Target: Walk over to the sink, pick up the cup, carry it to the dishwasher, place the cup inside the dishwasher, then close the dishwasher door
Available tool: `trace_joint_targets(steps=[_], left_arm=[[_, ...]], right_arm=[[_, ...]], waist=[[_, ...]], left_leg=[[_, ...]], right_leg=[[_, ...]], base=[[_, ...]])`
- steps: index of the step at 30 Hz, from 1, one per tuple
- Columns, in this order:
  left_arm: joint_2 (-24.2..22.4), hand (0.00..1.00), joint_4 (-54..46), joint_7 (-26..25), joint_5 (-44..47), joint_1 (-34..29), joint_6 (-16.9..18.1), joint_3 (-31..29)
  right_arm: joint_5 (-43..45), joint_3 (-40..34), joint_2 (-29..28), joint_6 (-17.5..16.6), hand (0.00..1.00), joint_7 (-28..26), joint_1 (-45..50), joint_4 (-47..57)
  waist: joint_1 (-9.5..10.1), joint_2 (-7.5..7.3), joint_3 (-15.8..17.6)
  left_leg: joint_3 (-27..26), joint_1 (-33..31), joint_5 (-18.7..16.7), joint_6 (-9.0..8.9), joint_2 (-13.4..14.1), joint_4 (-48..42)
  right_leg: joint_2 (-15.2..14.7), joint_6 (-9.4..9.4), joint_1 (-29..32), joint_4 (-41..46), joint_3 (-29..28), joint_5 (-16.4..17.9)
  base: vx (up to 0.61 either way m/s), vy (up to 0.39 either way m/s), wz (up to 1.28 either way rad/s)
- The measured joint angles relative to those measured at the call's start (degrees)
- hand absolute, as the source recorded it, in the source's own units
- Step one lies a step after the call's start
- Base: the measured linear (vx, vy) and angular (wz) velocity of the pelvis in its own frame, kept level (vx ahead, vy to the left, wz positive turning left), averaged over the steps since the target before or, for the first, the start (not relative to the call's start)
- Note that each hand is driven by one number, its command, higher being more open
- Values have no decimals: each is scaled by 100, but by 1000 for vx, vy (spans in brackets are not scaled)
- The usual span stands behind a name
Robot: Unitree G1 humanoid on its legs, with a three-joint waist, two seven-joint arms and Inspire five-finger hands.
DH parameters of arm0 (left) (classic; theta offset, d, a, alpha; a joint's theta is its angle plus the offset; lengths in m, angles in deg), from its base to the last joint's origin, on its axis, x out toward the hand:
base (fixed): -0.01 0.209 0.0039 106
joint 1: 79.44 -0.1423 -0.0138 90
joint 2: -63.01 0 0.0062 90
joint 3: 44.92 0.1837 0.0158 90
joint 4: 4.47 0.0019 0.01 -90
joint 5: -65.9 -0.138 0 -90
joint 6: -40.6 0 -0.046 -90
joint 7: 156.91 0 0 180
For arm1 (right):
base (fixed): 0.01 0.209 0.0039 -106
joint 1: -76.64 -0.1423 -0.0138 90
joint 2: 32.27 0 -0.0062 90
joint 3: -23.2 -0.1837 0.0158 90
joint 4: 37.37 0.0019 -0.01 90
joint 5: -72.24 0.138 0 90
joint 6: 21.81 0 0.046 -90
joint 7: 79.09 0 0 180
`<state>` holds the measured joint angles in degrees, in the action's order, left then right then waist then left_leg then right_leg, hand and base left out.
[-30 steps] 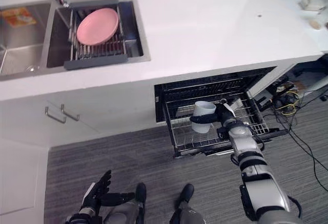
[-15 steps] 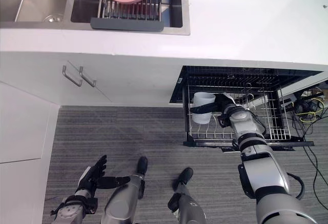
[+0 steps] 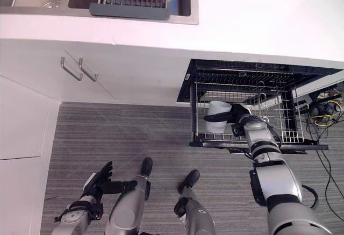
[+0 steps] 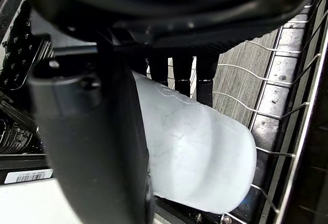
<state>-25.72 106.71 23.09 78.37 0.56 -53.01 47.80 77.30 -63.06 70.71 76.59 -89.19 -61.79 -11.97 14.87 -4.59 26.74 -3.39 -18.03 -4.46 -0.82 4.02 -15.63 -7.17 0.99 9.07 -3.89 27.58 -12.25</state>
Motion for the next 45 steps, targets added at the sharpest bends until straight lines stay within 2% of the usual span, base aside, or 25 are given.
trace_joint_targets(steps=[2,5,13,16,19,21,22,24,26,28,30,32,35,37,40,42,45], left_arm=[[0,100,-39,0,0,0,1,1],[-10,100,-44,2,-1,0,8,5],[-52,100,31,2,-15,-10,32,-4],[-59,100,183,-1,-52,-35,42,-6],[-94,100,282,-58,-165,-157,60,-6],[-119,100,539,-142,-340,-270,111,-28],[-122,100,643,-168,-373,-290,136,-28],[-175,100,956,-280,-512,-359,170,-48],[-296,100,1376,-424,-644,-477,276,-217],[-357,100,1652,-510,-812,-513,354,-319],[-467,100,1982,-577,-829,-523,411,-417],[-642,100,2319,-708,-923,-578,459,-565],[-751,100,2611,-859,-915,-639,478,-639],[-777,100,2713,-902,-913,-637,481,-644],[-827,100,2901,-976,-897,-636,497,-720],[-911,100,3007,-1008,-894,-629,498,-793],[-960,100,3060,-1035,-916,-598,513,-918]], right_arm=[[13,0,-1,-79,100,-16,-61,1],[57,27,0,-374,100,-110,-71,173],[614,167,1,-432,100,-122,81,928],[844,153,0,-429,100,-118,565,1645],[1191,-17,-73,-409,100,-81,1418,2580],[1621,-436,-437,-402,100,0,2276,3345],[1701,-547,-544,-402,100,39,2508,3550],[1849,-828,-872,-416,100,150,3237,4252],[1894,-1021,-1312,-436,100,173,4103,5226],[1962,-1087,-1623,-534,100,39,4675,5797],[1960,-1104,-1908,-617,100,-183,5206,6278],[1961,-1108,-2147,-666,100,-578,5741,6704],[1964,-1161,-2199,-791,100,-1024,5919,6844],[1970,-1248,-2203,-893,100,-1214,5920,6877],[2075,-1344,-2204,-1016,100,-1439,5918,7103],[2220,-1426,-2208,-1164,100,-1621,5911,7417],[2366,-1563,-2236,-1325,100,-1746,5886,7838]], waist=[[-1,-16,25],[-1,-29,31],[-11,-56,17],[-88,-179,-59],[-221,-399,-221],[-415,-536,-528],[-480,-540,-637],[-641,-528,-946],[-875,-511,-1306],[-1037,-512,-1466],[-1183,-416,-1655],[-1380,-238,-1841],[-1486,-101,-2046],[-1511,-47,-2094],[-1536,41,-2174],[-1574,102,-2210],[-1569,117,-2217]], left_leg=[[-1,-3,2,-6,13,-15],[-20,1,-1,-7,23,-38],[-124,246,11,-66,136,83],[-214,446,18,-91,190,243],[-341,722,94,-154,209,478],[-521,959,105,-161,220,657],[-551,1006,105,-161,218,699],[-710,1212,105,-161,211,838],[-888,1471,101,-166,174,1001],[-1026,1683,98,-185,114,1132],[-1140,1904,133,-247,86,1342],[-1260,2230,239,-271,71,1698],[-1401,2425,272,-289,74,1851],[-1415,2541,277,-300,73,1875],[-1395,2634,264,-272,75,1872],[-1313,2655,239,-262,66,1861],[-1060,2560,209,-246,66,1751]], right_leg=[[10,0,0,0,-12,0],[13,0,-4,4,-44,0],[80,2,-122,4,-233,-2],[128,2,-204,-10,-341,-2],[153,8,-275,-19,-465,-6],[163,57,-335,-28,-609,4],[163,59,-344,-28,-639,5],[161,113,-406,-28,-776,27],[134,248,-491,-28,-962,142],[88,284,-602,-25,-1074,347],[87,244,-644,21,-1150,506],[127,216,-777,3,-1228,548],[173,204,-846,-48,-1325,552],[187,257,-950,-98,-1333,509],[191,233,-1037,-98,-1326,492],[173,244,-1111,-98,-1236,513],[132,240,-1214,-95,-983,561]], base=[[0,0,0],[-30,47,-3],[4,34,-8],[49,21,-16],[93,39,-22],[87,44,-33],[66,43,-33],[46,41,-36],[28,27,-42],[-25,-6,-35],[-41,-29,-30],[11,-16,-22],[16,-12,-24],[44,-12,-7],[65,0,1],[51,4,17],[19,-1,34]])
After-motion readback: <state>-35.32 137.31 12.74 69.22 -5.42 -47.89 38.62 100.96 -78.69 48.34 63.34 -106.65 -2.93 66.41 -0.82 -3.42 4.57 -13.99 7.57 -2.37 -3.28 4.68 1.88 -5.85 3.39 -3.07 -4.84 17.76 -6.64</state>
